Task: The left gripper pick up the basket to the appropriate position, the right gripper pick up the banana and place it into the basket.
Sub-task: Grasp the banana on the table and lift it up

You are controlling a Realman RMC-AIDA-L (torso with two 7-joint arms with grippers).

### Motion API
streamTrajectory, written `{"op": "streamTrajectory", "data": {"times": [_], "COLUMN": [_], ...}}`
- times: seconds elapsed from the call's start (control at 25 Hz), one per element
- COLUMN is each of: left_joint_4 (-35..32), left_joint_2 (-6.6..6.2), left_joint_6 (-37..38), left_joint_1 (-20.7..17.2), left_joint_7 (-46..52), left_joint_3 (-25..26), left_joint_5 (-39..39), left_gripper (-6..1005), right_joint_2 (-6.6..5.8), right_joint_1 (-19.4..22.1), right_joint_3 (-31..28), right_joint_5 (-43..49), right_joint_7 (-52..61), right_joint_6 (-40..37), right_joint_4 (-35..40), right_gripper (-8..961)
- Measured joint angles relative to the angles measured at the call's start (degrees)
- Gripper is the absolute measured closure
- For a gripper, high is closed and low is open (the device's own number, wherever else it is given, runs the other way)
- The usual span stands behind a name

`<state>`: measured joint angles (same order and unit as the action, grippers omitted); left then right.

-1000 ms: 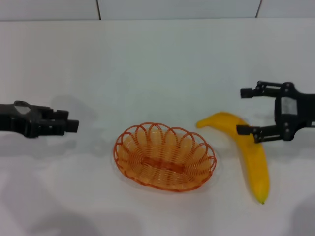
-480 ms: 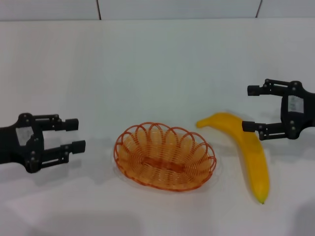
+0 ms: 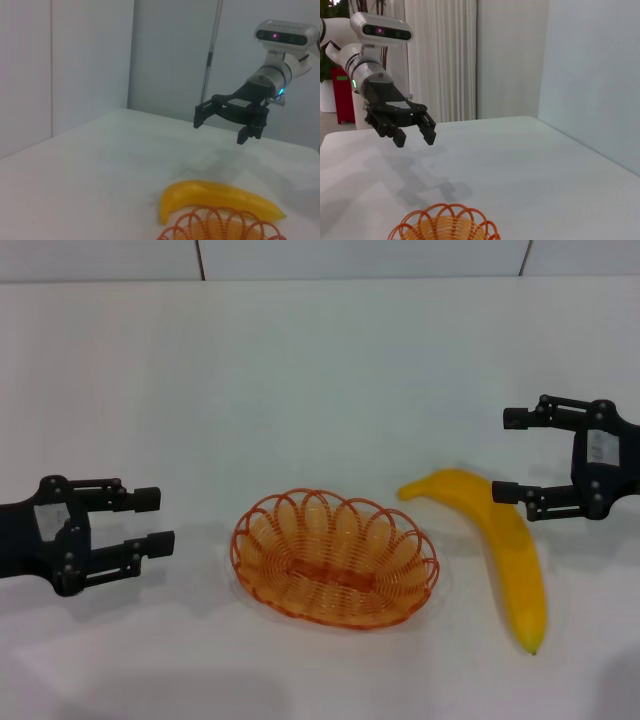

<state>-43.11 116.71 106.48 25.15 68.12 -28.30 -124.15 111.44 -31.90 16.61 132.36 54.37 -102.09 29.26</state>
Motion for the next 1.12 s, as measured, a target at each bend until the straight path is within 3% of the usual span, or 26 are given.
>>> {"op": "streamTrajectory", "data": {"times": [0.84,1.0,1.12], "left_joint_4": [-0.23,-0.5,-0.75], "left_joint_2": [-0.1,-0.22,-0.29], "left_joint_6": [0.52,0.54,0.48], "left_joint_1": [-0.07,-0.05,-0.02], "left_joint_7": [0.75,1.96,2.21], "left_joint_3": [0.0,0.0,0.3], "left_joint_5": [0.36,0.31,0.37], "left_gripper": [459,459,459], "right_joint_2": [0.0,0.28,1.49], "right_joint_1": [0.2,0.11,-0.3], "right_joint_3": [0.1,0.48,2.98], "right_joint_5": [0.03,0.12,-2.18], "right_joint_7": [0.64,7.58,16.24], "right_joint_6": [-1.35,-11.21,-15.46], "right_joint_4": [0.65,8.54,19.2], "right_gripper": [124,125,125]}}
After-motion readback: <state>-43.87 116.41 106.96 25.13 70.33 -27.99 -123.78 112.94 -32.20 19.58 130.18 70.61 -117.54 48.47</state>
